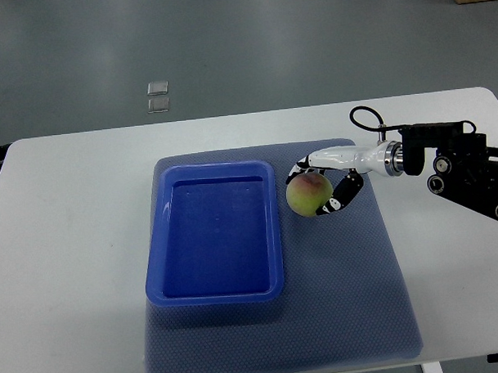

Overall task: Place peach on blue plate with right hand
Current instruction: 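Lift the peach with the right hand and carry it over the blue tray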

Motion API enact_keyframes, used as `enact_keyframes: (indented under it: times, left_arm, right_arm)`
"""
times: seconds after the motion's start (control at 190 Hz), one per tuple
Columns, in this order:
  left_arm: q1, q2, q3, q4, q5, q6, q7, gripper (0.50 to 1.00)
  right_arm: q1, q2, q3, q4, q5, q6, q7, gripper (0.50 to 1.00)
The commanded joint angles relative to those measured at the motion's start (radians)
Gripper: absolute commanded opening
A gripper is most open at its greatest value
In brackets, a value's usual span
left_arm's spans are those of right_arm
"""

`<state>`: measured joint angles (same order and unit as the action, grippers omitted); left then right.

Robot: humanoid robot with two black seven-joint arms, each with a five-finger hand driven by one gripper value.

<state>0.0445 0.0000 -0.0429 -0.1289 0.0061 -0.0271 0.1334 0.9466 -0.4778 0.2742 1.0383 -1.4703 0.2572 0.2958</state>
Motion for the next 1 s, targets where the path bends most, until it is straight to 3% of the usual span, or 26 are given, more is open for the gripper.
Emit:
enact_keyframes:
  times: [0.0, 0.383, 0.625, 0.992]
  left_arm:
    - [0.0, 0.0, 0.0, 0.0, 0.0, 0.001, 0.0, 1.0]
    - [0.0, 0.0, 0.0, 0.0, 0.0, 0.001, 0.0, 1.0]
    - [0.0, 0.0, 0.0, 0.0, 0.0, 0.001, 0.0, 1.0]
    - [0.0, 0.0, 0.0, 0.0, 0.0, -0.001, 0.0, 1.0]
  right_arm:
    - [0.023, -0.002, 0.002, 0.005, 0.005, -0.01, 0.006, 0.5]
    - [0.144, 0.03, 0.005, 0.063, 0.013, -0.001, 0.065, 0.5]
    - [0.176, 0.133, -0.001, 0.149, 0.011, -0.003, 0.072, 0.5]
    - [0.161, 0.271, -0.067, 0.132, -0.005, -0.01, 0.072, 0.5]
